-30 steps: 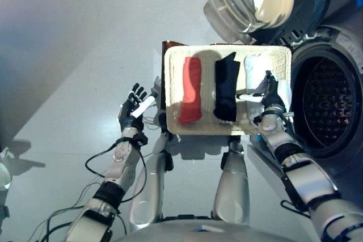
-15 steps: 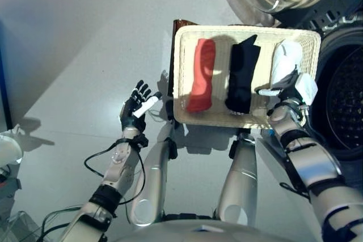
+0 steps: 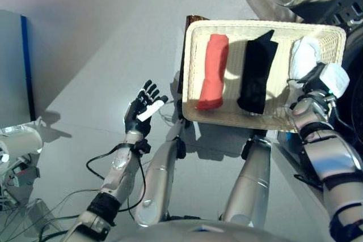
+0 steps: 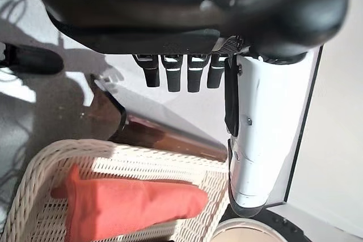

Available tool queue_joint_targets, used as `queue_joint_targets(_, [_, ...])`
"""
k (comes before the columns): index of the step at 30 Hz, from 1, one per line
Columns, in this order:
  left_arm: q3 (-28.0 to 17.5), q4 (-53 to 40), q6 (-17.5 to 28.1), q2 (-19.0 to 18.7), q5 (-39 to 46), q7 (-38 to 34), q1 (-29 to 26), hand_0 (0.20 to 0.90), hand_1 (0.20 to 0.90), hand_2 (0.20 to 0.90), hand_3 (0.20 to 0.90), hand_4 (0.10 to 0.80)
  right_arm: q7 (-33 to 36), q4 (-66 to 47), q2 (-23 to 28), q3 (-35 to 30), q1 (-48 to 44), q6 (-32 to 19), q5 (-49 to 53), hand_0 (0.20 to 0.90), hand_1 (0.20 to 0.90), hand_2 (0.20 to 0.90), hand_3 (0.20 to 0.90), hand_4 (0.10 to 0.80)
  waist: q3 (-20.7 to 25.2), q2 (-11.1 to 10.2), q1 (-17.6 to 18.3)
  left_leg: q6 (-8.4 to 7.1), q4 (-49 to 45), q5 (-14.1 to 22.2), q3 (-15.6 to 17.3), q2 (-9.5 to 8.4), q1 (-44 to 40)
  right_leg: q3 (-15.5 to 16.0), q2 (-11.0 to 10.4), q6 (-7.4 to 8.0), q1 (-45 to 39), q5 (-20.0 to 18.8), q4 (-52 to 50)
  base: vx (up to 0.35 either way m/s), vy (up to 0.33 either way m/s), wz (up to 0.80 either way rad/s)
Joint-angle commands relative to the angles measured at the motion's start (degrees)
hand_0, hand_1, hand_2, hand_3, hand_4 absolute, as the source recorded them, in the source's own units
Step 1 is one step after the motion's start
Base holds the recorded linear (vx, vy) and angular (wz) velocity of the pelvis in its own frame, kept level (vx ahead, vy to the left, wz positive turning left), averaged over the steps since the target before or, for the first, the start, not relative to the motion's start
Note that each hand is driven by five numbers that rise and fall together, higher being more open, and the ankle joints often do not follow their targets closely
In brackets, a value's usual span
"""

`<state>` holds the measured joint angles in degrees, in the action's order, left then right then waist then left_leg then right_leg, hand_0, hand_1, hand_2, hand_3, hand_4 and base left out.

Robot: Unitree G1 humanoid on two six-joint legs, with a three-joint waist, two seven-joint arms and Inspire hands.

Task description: Pick up the clothes and place them into the washing machine

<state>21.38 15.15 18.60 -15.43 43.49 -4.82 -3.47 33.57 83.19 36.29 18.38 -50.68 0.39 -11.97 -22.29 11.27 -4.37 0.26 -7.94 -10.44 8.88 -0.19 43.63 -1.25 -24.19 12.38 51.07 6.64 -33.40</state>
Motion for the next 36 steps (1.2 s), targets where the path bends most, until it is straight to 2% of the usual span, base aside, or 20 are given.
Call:
queue_joint_targets(1, [-2.63,-6.72,2.57,-0.96,-0.72,1.53,-0.01,0.9,0.9,0.9,0.9,0.8,-11.01,3.42,-2.35,2.82,5.9,2.74,-2.4,0.2,0.2,0.2,0.2,0.3,-0.23,3.4,-1.26,-5.49,-15.43,15.89,-3.0,3.48,1.38,-2.35,-2.7,1.29,-0.05,-12.46,11.36,0.098,0.015,0.06])
queue_joint_targets(3, [-2.83,-6.57,2.51,-0.82,-0.7,1.35,-0.11,0.9,0.9,0.9,0.9,0.8,-10.72,3.45,-2.26,2.14,5.86,2.75,-1.48,0.2,0.2,0.2,0.2,0.3,-0.04,3.25,-1.25,-5.35,-15.37,15.9,-2.88,3.36,1.49,-2.63,-2.71,1.23,0.42,-12.6,11.36,-0.004,0.01,0.09])
queue_joint_targets(4, [-2.99,-6.56,2.55,-0.74,-0.76,1.11,-0.13,0.9,0.9,0.9,0.9,0.8,-10.14,3.28,-2.06,1.29,5.49,2.51,-0.17,0.2,0.2,0.2,0.2,0.3,-0.24,3.06,-0.9,-4.91,-14.71,13.83,-2.39,3.13,2.01,-2.64,-2.92,0.75,0.89,-14.73,12.48,-0.097,0.025,0.05])
queue_joint_targets(6, [-3.26,-6.18,2.92,-0.44,-0.39,0.47,-0.26,0.9,0.9,0.9,0.9,0.8,-7.85,1.66,-1.85,-2.66,4.65,0.67,6.87,0.2,0.2,0.2,0.2,0.3,0.04,2.71,-0.59,-4.92,-14.22,13.87,-2.2,3.27,1.51,-2.86,-2.84,0.81,0.77,-15.04,13.14,-0.045,0.018,0.0])
queue_joint_targets(7, [-3.24,-6.18,2.92,-0.46,-0.39,0.46,-0.26,0.9,0.9,0.9,0.9,0.8,-7.84,1.65,-1.85,-2.68,4.68,0.67,6.88,0.2,0.2,0.2,0.2,0.3,0.03,2.69,-0.62,-4.93,-14.22,13.88,-2.18,3.27,1.49,-2.89,-2.83,0.81,0.77,-15.04,13.14,0.015,0.016,-0.03])
queue_joint_targets(10, [-3.94,-4.9,3.62,-0.06,0.12,-0.78,-0.86,0.9,0.9,0.9,0.9,0.8,-4.99,-3.19,-2.81,-8.74,5.01,-4.23,19.29,0.2,0.2,0.2,0.2,0.3,0.17,1.83,0.42,-4.97,-13.64,14.12,-1.85,3.69,0.59,-3.29,-2.24,0.83,0.42,-15.17,13.73,0.027,0.007,-0.04])
queue_joint_targets(11, [-4.81,-4.28,4.08,0.07,0.02,-1.84,-1.18,0.9,0.9,0.9,0.9,0.8,-3.15,-6.4,-3.68,-11.92,5.2,-7.59,26.49,0.2,0.2,0.2,0.2,0.3,0.41,1.2,1.27,-5.13,-13.25,14.33,-1.7,3.98,-0.03,-3.37,-1.87,0.84,0.05,-15.16,14.11,0.025,0.0,-0.05])
queue_joint_targets(12, [-4.79,-4.27,4.08,0.03,0.02,-1.85,-1.16,0.9,0.9,0.9,0.9,0.8,-3.13,-6.46,-3.72,-11.96,5.28,-7.59,26.51,0.2,0.2,0.2,0.2,0.3,0.39,1.15,1.24,-5.13,-13.22,14.33,-1.67,3.98,-0.1,-3.4,-1.87,0.84,0.01,-15.16,14.12,0.037,-0.002,-0.08])
queue_joint_targets(13, [-5.54,-4.06,4.63,0.09,0.44,-2.78,-1.14,0.9,0.9,0.9,0.9,0.8,-2.12,-10.32,-5.19,-15.91,5.83,-11.81,35.17,0.2,0.2,0.2,0.2,0.3,0.59,0.42,2.29,-5.4,-13.11,14.56,-1.58,4.35,-0.71,-3.45,-1.42,0.71,-0.5,-15.02,14.41,0.02,-0.007,-0.14])
queue_joint_targets(14, [-5.51,-4.06,4.64,0.02,0.45,-2.78,-1.11,0.9,0.9,0.9,0.9,0.8,-2.11,-10.4,-5.24,-15.96,5.95,-11.82,35.22,0.2,0.2,0.2,0.2,0.3,0.56,0.34,2.25,-5.41,-13.08,14.57,-1.55,4.36,-0.83,-3.47,-1.41,0.71,-0.58,-15.01,14.42,0.031,-0.011,-0.19])
queue_joint_targets(15, [-5.63,-4.04,4.93,-0.02,0.53,-3.16,-0.95,0.9,0.9,0.9,0.9,0.8,-1.6,-11.91,-5.66,-18.42,6.28,-14.1,39.6,0.2,0.2,0.2,0.2,0.3,0.67,0.05,2.69,-5.53,-13.1,14.8,-1.52,4.52,-1.21,-3.5,-1.23,0.67,-0.95,-14.92,14.53,0.019,-0.014,-0.22])
queue_joint_targets(16, [-5.82,-3.97,4.93,-0.07,0.77,-3.48,-0.78,0.9,0.9,0.9,0.9,0.8,-1.59,-12.85,-6.3,-19.47,6.88,-15.06,42.05,0.2,0.2,0.2,0.2,0.3,0.73,-0.18,3.04,-5.63,-13.18,14.96,-1.56,4.66,-1.43,-3.45,-1.11,0.64,-1.2,-14.87,14.56,0.028,-0.032,-0.22])
queue_joint_targets(17, [-5.93,-3.67,5.17,0.02,1.28,-3.59,-0.52,0.9,0.9,0.9,0.9,0.8,-1.89,-15.99,-7.13,-22.15,7.7,-18.36,47.88,0.2,0.2,0.2,0.2,0.3,0.76,-0.52,3.79,-5.82,-13.44,15.23,-1.66,4.89,-1.77,-3.44,-0.84,0.53,-1.63,-14.69,14.44,0.017,-0.028,-0.2])
queue_joint_targets(18, [-5.87,-3.65,5.19,-0.06,1.32,-3.57,-0.48,0.9,0.9,0.9,0.9,0.8,-1.89,-16.1,-7.19,-22.23,7.89,-18.39,47.92,0.2,0.2,0.2,0.2,0.3,0.76,-0.57,3.74,-5.83,-13.45,15.25,-1.66,4.91,-1.85,-3.42,-0.83,0.52,-1.71,-14.66,14.44,0.02,-0.033,-0.14])
queue_joint_targets(20, [-5.97,-3.32,5.39,0.2,2.27,-3.67,-0.26,0.9,0.9,0.9,0.9,0.8,-2.13,-19.33,-8.19,-26.25,8.65,-23.09,55.39,0.2,0.2,0.2,0.2,0.3,0.97,-0.64,4.63,-6.23,-13.48,15.49,-1.8,5.15,-2.4,-3.42,-0.73,0.49,-2.49,-14.34,14.58,0.021,-0.016,-0.11])
queue_joint_targets(21, [-5.94,-3.31,5.4,0.13,2.3,-3.66,-0.21,0.9,0.9,0.9,0.9,0.8,-2.18,-19.42,-8.27,-26.29,8.83,-23.16,55.48,0.2,0.2,0.2,0.2,0.3,0.94,-0.68,4.62,-6.24,-13.47,15.49,-1.82,5.16,-2.5,-3.37,-0.72,0.49,-2.63,-14.33,14.61,0.016,-0.004,-0.09])
queue_joint_targets(25, [-6.0,-2.99,5.26,1.44,4.35,-4.25,0.06,0.9,0.9,0.9,0.9,0.8,-2.73,-26.16,-11.89,-34.1,9.42,-31.32,68.76,0.2,0.2,0.2,0.2,0.3,1.28,-0.45,5.63,-6.6,-12.85,15.61,-1.86,5.23,-3.34,-3.58,-0.55,0.52,-3.52,-13.97,15.07,0.019,0.002,-0.08])
queue_joint_targets(30, [-5.7,-2.82,3.86,2.46,6.68,-3.87,1.8,0.9,0.9,0.9,0.9,0.8,-5.92,-31.32,-14.23,-39.11,10.61,-37.01,80.15,0.2,0.2,0.2,0.2,0.3,1.92,-0.28,6.24,-6.82,-11.89,15.58,-1.65,5.19,-4.46,-3.65,-0.3,0.45,-4.38,-13.82,15.65,0.027,0.009,-0.05])
queue_joint_targets(34, [-5.63,-2.8,3.28,2.65,8.14,-3.73,2.12,0.9,0.9,0.9,0.9,0.8,-7.76,-31.51,-14.1,-41.85,9.49,-40.16,87.64,0.2,0.2,0.2,0.2,0.3,2.51,-0.26,6.37,-7.0,-11.51,15.65,-1.82,5.19,-5.11,-3.79,-0.34,0.52,-4.91,-13.75,15.91,0.031,-0.006,-0.04])
queue_joint_targets(36, [-5.06,-3.01,2.6,2.5,8.73,-3.33,2.59,0.9,0.9,0.9,0.9,0.8,-7.31,-29.31,-11.51,-45.15,7.74,-41.9,92.04,0.2,0.2,0.2,0.2,0.3,3.12,-0.21,6.5,-7.23,-11.46,15.73,-1.8,5.24,-5.21,-3.9,-0.33,0.54,-5.31,-13.32,15.88,0.039,-0.003,-0.02])
